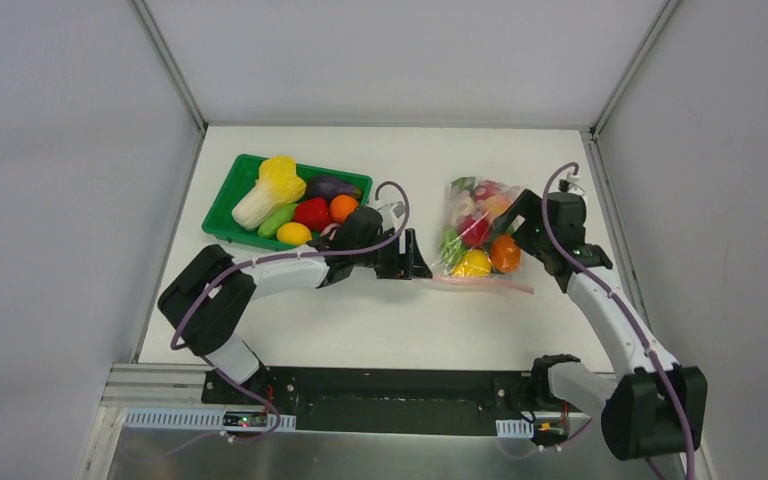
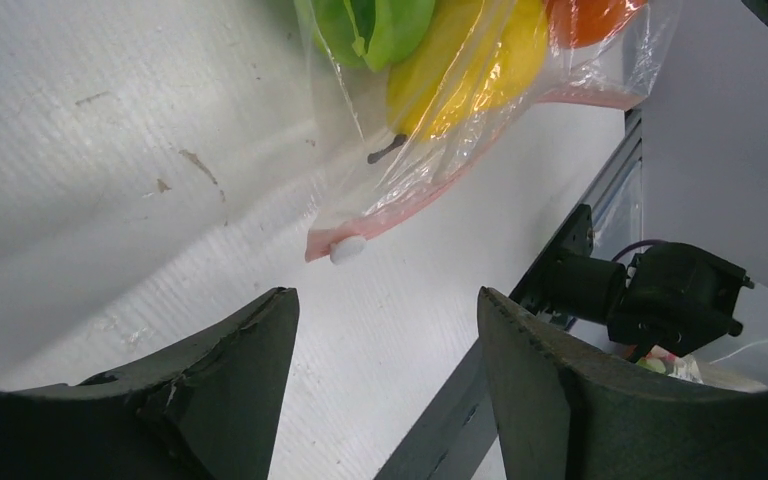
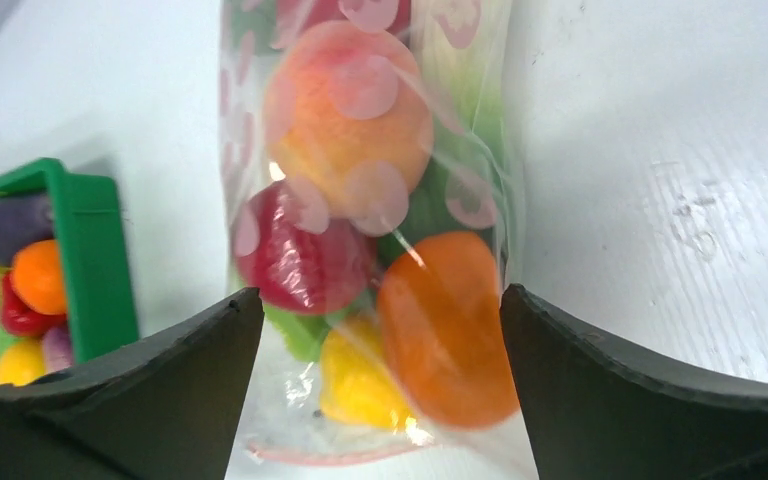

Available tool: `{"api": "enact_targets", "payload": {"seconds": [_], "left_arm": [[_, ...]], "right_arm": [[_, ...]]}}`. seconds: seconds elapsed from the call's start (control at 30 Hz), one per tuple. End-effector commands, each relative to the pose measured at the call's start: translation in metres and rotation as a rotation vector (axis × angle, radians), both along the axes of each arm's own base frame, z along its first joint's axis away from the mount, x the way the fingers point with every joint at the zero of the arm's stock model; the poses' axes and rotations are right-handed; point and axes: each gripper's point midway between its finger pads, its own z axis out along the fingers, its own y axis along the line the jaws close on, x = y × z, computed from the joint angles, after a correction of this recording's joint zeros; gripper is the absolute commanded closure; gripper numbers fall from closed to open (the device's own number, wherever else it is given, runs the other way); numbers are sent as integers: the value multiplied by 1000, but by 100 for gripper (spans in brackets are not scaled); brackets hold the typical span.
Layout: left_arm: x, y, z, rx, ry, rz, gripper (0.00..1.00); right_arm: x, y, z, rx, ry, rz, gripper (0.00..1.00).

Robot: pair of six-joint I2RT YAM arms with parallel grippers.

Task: Open the zip-top bag and remove the fake food
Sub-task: Move the zipper food storage bag to the center of the board.

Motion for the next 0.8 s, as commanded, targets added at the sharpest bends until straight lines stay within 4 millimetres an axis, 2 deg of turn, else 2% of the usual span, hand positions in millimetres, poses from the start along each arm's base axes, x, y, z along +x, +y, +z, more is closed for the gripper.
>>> {"api": "enact_targets", "payload": {"seconds": [0.0,0.07,0.23,0.33,0.53,0.77], "left_arm": [[7,8,30,-50,-74,87,33],[7,11,26,-47,-61,105,33],[10,3,26,-97,-21,119,35],[14,1,23,-100,-11,126,37],[29,-4,1,-90,41,139,38],[31,-12,-9,-120,80,130,41]], "right_arm": [[-25,-16,35,34,-60,-127,8],[-40,-14,40,78,-59,-135,8],[-72,20,48,313,-86,-55,8],[-86,37,43,417,-76,-8,8],[-104,60,30,555,-60,80,8],[-111,66,16,596,-41,87,8]]}}
